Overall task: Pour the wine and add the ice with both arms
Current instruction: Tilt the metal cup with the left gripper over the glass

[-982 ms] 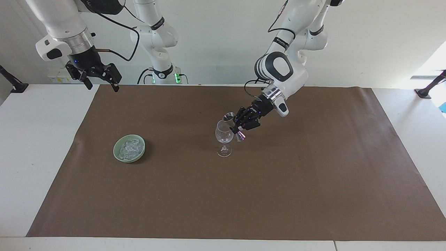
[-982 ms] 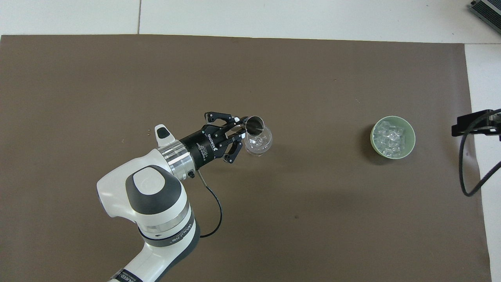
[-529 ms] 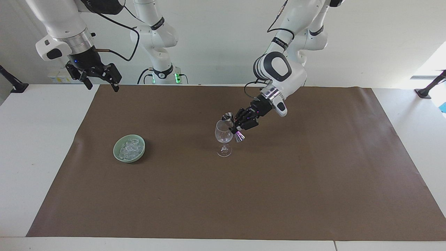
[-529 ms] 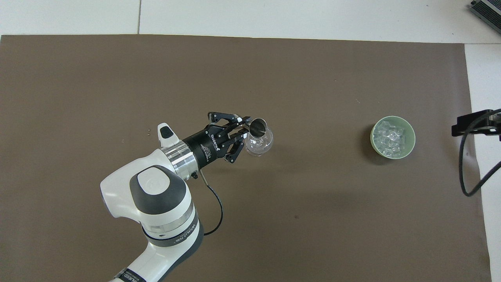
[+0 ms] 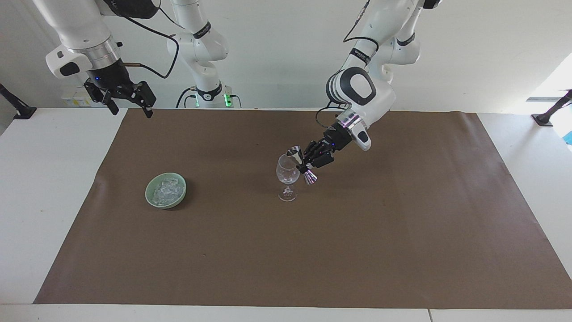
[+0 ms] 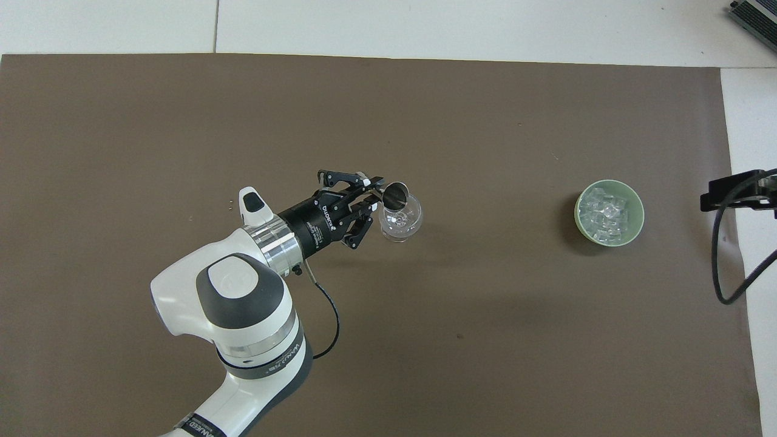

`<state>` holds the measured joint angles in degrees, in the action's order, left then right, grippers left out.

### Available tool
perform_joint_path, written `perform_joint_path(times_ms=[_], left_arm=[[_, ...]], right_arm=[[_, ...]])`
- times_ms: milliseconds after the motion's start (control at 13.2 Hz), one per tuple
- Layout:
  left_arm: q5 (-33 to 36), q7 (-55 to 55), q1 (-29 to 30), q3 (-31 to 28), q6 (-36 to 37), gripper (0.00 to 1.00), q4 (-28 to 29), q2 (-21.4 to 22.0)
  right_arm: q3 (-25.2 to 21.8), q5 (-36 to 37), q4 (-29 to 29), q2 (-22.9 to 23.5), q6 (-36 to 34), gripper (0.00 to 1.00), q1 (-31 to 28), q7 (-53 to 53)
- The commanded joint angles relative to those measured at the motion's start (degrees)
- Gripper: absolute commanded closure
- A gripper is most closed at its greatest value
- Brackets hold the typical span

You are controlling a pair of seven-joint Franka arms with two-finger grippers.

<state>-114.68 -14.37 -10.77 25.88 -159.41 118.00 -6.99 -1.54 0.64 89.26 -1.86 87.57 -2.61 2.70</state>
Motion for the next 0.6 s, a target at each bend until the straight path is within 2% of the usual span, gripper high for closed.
perform_joint_path(times_ms=[0, 529], left_arm=[[-0.9, 4.86, -0.13, 0.05, -1.95, 1.0, -1.81, -0.92], [-0.55, 12.42, -1.27, 0.22, -8.1, 1.0, -4.8, -2.94]], right_arm=[[0.31, -0.38, 0.65, -1.04, -0.73, 0.0, -0.47, -1.12], [0.31, -0.38, 0.65, -1.04, -0.73, 0.0, -0.47, -1.12]])
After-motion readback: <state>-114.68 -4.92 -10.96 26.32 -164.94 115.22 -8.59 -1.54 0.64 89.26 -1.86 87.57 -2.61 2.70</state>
